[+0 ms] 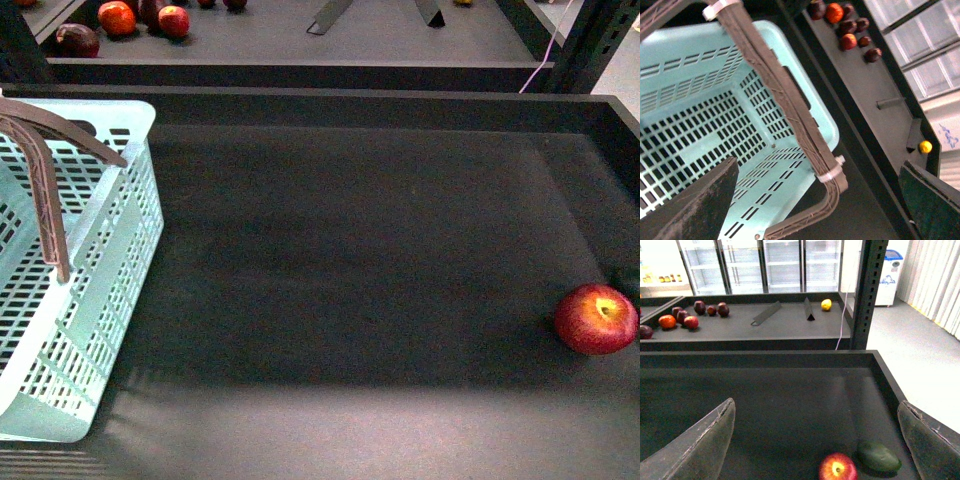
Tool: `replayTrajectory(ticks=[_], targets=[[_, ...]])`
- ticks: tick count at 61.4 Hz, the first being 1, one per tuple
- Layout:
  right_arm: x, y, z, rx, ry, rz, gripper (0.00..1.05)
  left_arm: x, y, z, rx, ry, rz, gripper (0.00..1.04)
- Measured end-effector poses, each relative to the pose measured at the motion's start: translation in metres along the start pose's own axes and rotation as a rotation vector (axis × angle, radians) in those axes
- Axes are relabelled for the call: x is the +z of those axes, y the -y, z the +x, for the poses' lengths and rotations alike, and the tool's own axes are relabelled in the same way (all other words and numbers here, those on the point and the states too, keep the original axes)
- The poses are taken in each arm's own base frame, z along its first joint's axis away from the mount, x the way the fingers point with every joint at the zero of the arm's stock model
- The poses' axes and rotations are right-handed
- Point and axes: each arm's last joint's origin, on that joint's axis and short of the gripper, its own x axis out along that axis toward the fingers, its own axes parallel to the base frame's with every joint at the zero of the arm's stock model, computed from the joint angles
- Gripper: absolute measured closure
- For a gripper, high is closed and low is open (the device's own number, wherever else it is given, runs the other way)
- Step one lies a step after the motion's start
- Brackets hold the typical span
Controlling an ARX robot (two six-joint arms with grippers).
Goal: Pick apple with right arm and hold basket with left
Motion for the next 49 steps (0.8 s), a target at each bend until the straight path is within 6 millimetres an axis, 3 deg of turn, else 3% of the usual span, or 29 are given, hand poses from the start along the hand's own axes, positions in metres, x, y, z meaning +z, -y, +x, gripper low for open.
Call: replayTrajectory(ticks=[9,23,36,49], targets=[[0.0,0.0,0.0,0.0,0.0,0.0,0.09,0.004,-0.008,0.05,0.108,-0.011,-0.194,0.07],[0.0,0.0,0.0,0.0,0.0,0.0,0.09,-0.004,-0.003,0.115,0.177,-0.071,-0.293,0.07],[0.0,0.0,0.0,0.0,0.0,0.0,0.09,0.0,0.006,0.147,0.194,-0.061,-0.345,0.07],[0.0,0.0,0.0,0.0,0.0,0.0,0.09,0.004,0.017,0.156,0.192,-0.045,-0.363,0.07]])
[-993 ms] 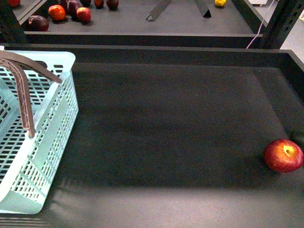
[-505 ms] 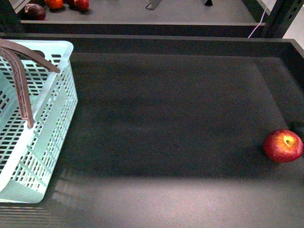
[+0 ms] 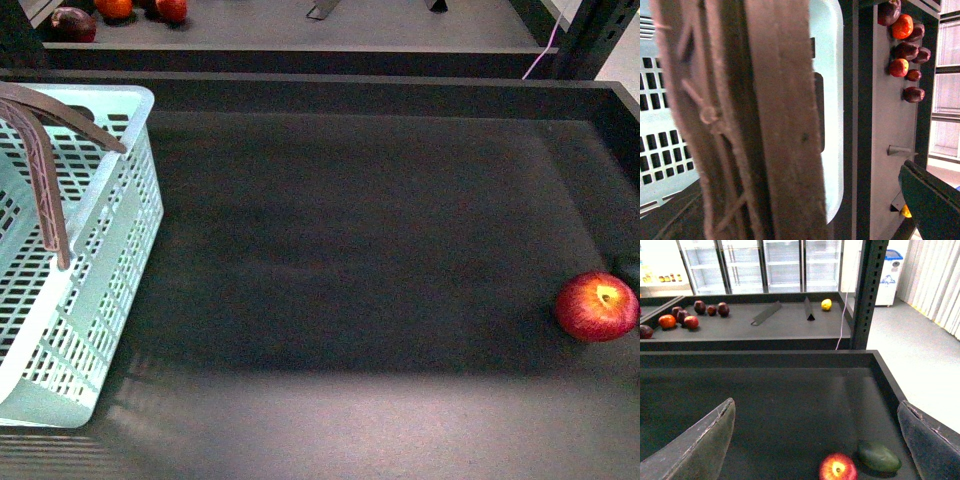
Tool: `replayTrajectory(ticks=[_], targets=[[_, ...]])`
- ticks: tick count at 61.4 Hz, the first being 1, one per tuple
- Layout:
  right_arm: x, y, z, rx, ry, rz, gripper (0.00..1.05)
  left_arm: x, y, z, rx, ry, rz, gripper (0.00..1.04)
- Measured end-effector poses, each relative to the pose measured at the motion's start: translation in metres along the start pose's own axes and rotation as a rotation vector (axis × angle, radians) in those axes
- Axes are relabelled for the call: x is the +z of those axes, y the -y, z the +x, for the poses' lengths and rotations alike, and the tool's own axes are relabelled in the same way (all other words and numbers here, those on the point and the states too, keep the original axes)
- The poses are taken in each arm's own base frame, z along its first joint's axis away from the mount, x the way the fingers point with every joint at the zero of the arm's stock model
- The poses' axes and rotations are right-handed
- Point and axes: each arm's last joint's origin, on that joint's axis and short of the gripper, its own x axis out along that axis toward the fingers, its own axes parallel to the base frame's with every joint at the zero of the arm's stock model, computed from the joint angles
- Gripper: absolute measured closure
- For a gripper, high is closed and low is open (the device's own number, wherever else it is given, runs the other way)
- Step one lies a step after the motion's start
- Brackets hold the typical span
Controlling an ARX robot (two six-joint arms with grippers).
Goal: Pick apple with right arm and hold basket with left
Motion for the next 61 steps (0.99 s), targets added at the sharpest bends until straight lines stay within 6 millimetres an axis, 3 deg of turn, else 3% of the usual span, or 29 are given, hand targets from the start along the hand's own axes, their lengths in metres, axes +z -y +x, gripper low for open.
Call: replayTrajectory(ticks=[9,39,61], targets=[[0.0,0.0,0.0,0.0,0.0,0.0,0.09,0.0,-0.003,0.0,0.043,0.011,0.0,0.07],[0.0,0.0,0.0,0.0,0.0,0.0,0.09,0.002,-0.006,0.004,0.09,0.007,0.001,0.89],[0.0,0.0,0.0,0.0,0.0,0.0,0.09,-0.008,0.009,-0.011,0.051,-0.032,0.018,0.9]])
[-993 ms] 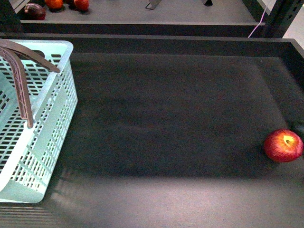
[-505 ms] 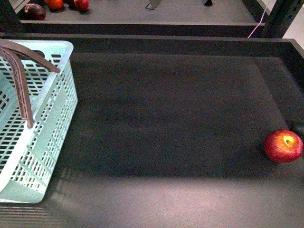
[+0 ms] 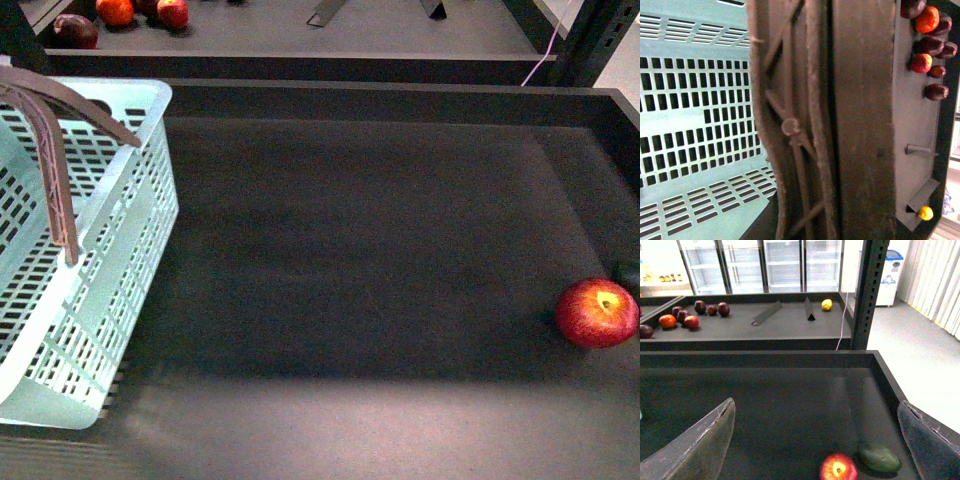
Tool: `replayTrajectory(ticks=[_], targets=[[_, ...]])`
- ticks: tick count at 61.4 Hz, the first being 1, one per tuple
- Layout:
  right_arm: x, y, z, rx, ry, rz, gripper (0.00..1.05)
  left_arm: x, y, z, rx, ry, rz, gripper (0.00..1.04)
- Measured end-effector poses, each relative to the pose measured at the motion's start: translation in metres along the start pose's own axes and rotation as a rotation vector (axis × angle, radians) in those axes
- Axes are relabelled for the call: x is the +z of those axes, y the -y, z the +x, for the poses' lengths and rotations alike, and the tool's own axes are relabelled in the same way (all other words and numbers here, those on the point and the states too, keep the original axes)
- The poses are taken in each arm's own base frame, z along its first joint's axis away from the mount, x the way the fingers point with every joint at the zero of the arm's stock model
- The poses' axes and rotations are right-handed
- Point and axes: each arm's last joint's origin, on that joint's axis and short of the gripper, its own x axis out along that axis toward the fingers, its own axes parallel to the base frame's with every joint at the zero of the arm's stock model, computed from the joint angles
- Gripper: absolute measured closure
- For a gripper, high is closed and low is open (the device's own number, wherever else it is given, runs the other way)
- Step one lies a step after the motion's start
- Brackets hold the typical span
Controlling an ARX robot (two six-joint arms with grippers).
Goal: Pick apple with right arm and hold basket with left
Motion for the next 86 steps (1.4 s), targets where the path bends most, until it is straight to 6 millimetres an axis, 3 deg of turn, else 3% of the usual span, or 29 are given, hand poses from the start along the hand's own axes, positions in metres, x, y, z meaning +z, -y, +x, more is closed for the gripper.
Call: replayTrajectory(ticks=[23,33,56,68,86], targets=[[0.0,0.0,0.0,0.0,0.0,0.0,0.09,-0.019,0.037,-0.061,-0.104,-0.03,0.176,0.9],[0.0,0.0,0.0,0.0,0.0,0.0,0.09,-0.049,0.059,-0.098,-0.137,-0.112,0.362,0.9],[0.0,0.0,0.0,0.0,0.0,0.0,0.09,-0.129,0.092,-0.148,-0.306,-0.284,0.529,0.9],[0.0,0.0,0.0,0.0,0.0,0.0,0.09,-0.166,0.092,-0.165,-0.336,-0.365,0.613,0.9],[0.0,0.0,0.0,0.0,0.0,0.0,0.09,-0.206,0.084,-0.178,-0.363,-0.44,0.736,0.9]])
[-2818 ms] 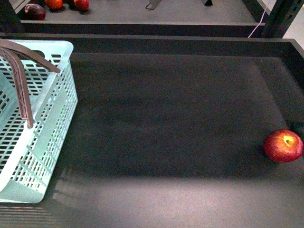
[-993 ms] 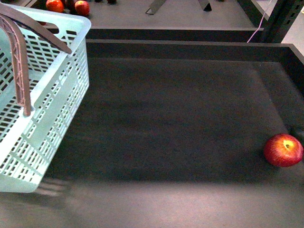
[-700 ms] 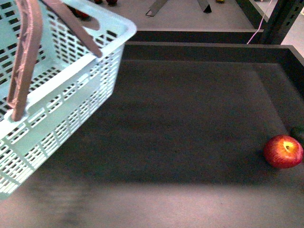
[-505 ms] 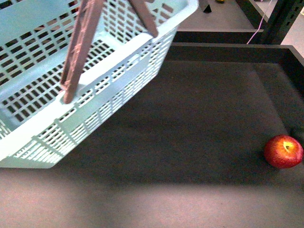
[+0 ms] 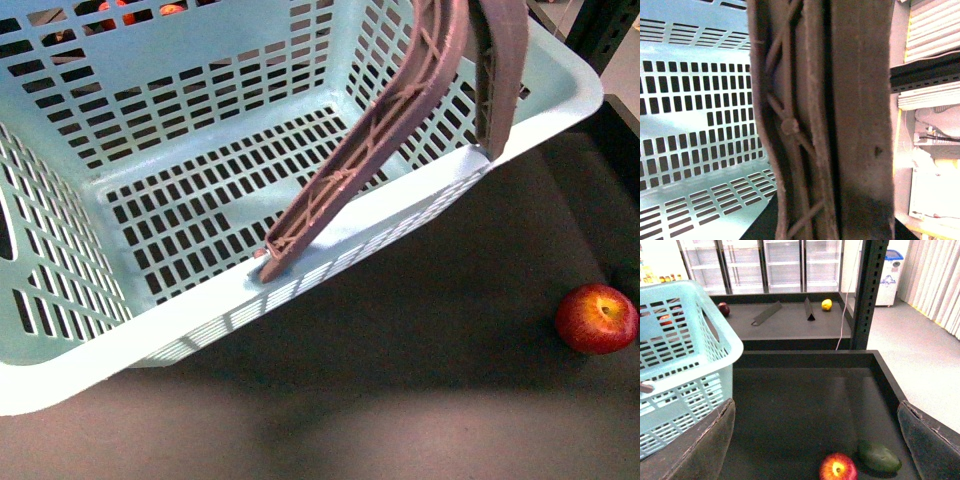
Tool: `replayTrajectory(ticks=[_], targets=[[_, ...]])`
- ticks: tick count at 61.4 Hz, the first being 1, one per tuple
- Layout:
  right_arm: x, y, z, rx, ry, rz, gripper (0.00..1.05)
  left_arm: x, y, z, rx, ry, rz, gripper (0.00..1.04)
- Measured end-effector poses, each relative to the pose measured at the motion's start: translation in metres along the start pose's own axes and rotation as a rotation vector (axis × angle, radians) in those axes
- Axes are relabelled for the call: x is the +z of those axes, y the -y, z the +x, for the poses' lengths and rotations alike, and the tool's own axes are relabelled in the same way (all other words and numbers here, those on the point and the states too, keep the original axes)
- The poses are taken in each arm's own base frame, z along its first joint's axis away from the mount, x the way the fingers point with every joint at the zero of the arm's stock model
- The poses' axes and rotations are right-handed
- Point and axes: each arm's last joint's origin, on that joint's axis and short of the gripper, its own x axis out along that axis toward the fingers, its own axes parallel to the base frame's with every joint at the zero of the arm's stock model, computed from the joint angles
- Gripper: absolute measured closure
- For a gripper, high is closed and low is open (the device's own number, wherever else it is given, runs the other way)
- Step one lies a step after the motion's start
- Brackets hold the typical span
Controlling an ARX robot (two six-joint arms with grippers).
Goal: Pick apple with right arm and hold basket with left
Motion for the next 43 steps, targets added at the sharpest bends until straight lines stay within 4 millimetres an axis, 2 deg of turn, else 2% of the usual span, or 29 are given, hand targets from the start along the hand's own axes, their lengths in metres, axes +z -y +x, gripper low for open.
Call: replayTrajectory(ticks=[19,43], targets=[[0.0,0.0,0.0,0.0,0.0,0.0,0.09,-0.028,0.016,-0.004,-0.035,-0.051,0.088,0.9],[0.0,0.0,0.0,0.0,0.0,0.0,0.09,-0.03,0.017,-0.005,-0.036,-0.05,0.103,0.9]])
